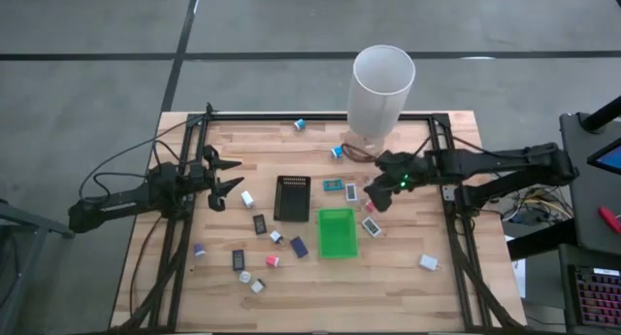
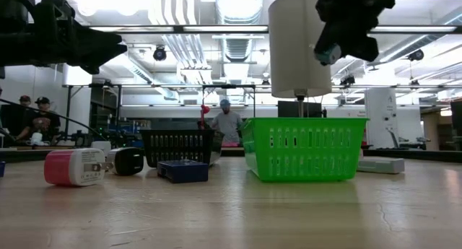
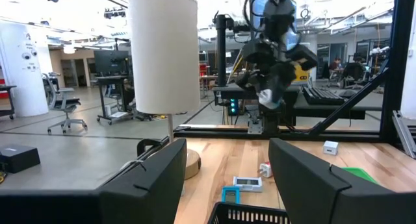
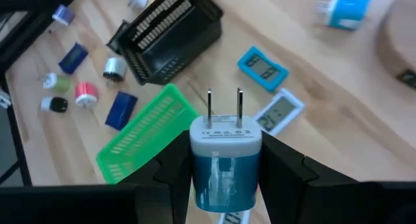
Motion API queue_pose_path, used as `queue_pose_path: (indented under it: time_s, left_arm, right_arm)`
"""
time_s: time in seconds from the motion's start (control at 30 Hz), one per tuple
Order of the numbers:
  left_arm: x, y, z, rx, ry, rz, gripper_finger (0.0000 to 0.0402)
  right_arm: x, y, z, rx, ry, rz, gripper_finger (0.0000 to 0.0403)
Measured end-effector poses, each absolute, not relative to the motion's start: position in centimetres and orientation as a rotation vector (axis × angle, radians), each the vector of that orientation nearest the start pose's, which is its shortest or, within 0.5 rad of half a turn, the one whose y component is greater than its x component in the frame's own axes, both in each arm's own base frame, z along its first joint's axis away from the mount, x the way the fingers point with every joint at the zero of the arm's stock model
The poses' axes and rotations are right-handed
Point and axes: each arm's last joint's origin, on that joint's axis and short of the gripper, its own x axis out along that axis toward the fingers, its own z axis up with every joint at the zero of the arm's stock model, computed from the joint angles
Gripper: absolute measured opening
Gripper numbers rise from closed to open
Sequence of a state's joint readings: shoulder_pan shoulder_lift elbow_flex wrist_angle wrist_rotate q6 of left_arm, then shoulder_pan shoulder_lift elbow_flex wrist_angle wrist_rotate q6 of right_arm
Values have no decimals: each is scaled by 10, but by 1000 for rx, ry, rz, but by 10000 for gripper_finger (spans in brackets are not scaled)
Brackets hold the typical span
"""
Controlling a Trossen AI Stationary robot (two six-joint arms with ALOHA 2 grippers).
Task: Pick & Place Office items
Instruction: Put the bottom right blue charger adapter into the green bin
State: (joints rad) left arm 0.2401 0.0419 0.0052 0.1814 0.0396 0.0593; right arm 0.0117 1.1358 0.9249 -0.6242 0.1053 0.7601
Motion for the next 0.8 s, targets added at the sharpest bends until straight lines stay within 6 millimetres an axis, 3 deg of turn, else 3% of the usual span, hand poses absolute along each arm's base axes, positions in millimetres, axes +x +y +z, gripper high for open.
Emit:
queue_pose_path:
  time_s: [0.5,0.8]
  left_arm:
    - [96,22,180,79,-138,205,225]
    - [96,22,179,79,-137,205,225]
  right_arm:
    - [279,34,229,583,845,-322,132]
    - [302,38,189,577,928,-338,132]
